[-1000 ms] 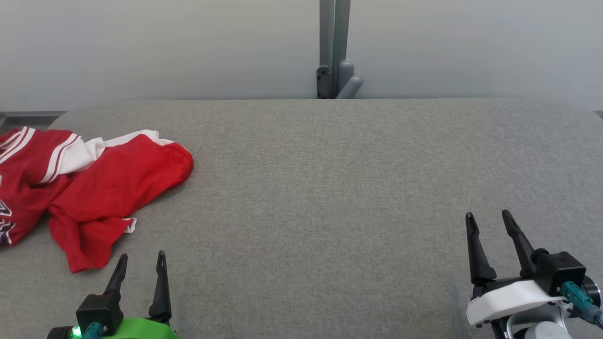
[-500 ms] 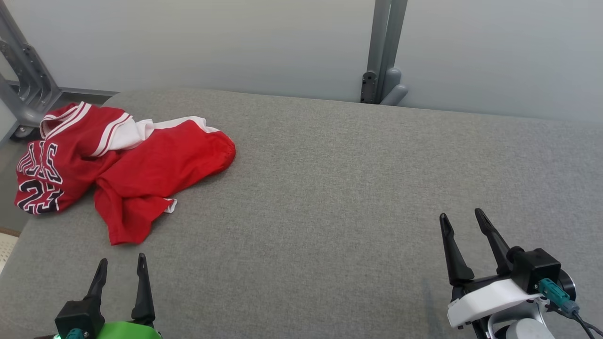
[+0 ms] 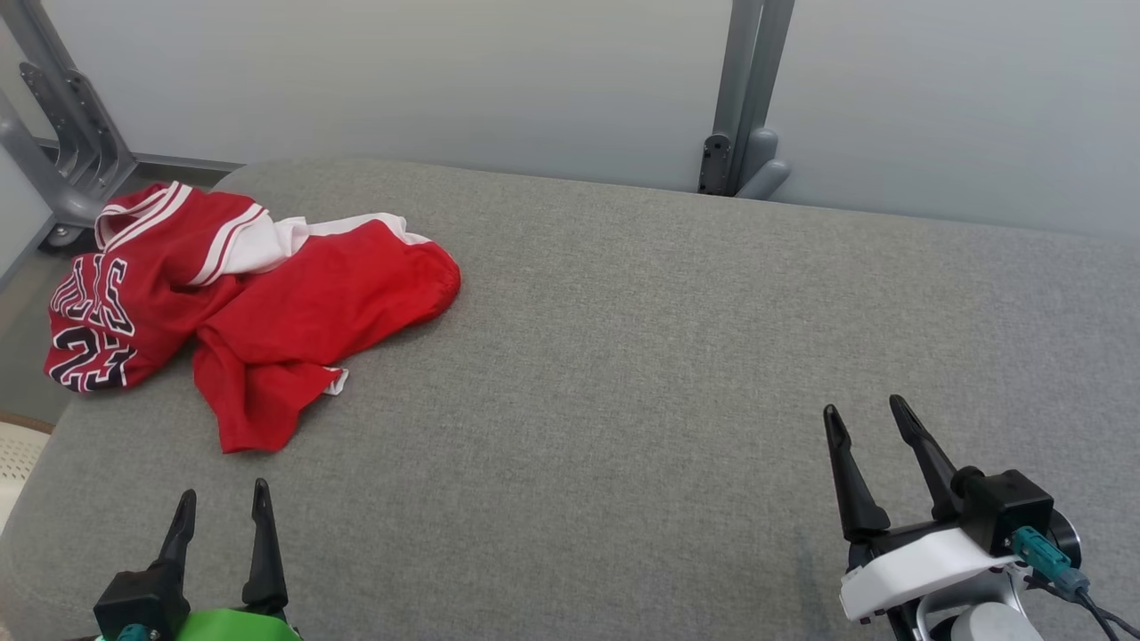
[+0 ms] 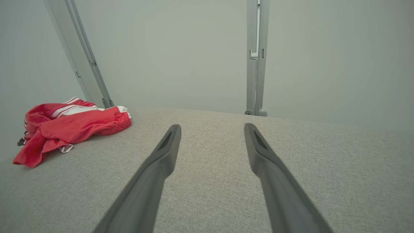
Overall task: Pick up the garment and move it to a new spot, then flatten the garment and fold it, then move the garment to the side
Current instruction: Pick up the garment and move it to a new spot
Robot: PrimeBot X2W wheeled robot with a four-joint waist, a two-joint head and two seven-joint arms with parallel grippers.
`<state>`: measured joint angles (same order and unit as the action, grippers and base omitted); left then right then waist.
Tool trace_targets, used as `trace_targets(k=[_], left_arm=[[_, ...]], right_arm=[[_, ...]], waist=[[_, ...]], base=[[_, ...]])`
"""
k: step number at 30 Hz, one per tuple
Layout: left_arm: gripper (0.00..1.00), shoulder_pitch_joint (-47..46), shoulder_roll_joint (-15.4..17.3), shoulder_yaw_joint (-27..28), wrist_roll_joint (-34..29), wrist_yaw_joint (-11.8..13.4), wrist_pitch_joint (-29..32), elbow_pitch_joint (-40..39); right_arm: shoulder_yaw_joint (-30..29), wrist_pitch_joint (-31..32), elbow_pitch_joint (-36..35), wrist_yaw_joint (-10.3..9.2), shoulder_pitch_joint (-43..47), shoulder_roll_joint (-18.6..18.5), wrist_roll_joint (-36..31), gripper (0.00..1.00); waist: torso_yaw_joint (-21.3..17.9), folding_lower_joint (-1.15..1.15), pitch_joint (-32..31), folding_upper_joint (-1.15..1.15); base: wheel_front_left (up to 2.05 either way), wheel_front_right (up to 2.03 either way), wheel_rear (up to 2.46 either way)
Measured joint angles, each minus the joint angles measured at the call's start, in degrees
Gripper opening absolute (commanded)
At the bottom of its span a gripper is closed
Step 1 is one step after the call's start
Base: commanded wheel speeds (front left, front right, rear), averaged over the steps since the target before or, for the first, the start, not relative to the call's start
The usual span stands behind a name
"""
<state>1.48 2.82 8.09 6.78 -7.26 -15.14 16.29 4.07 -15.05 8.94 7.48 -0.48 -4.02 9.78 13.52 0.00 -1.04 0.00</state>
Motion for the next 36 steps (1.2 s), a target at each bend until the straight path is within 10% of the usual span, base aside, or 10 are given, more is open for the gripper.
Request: trace_targets(k=[16, 36], left_arm=[[1.0, -18.22, 1.25, 3.59, 8.47, 1.48, 3.41, 1.99], [1.0, -50.46, 15.97, 10.37, 14.6, 9.37, 26.18, 23.64]], right_arm=[[-0.38, 0.0, -5.09, 0.0, -6.37, -4.14, 0.76, 1.0], [0.94, 0.0, -12.62, 0.01, -13.75, -10.45, 2.86, 1.0]], waist=[[-0.22, 0.0, 9.88, 0.0], [-2.77, 0.01, 30.73, 0.0]], base=[[0.0, 0.0, 0.0], [0.0, 0.0, 0.0]])
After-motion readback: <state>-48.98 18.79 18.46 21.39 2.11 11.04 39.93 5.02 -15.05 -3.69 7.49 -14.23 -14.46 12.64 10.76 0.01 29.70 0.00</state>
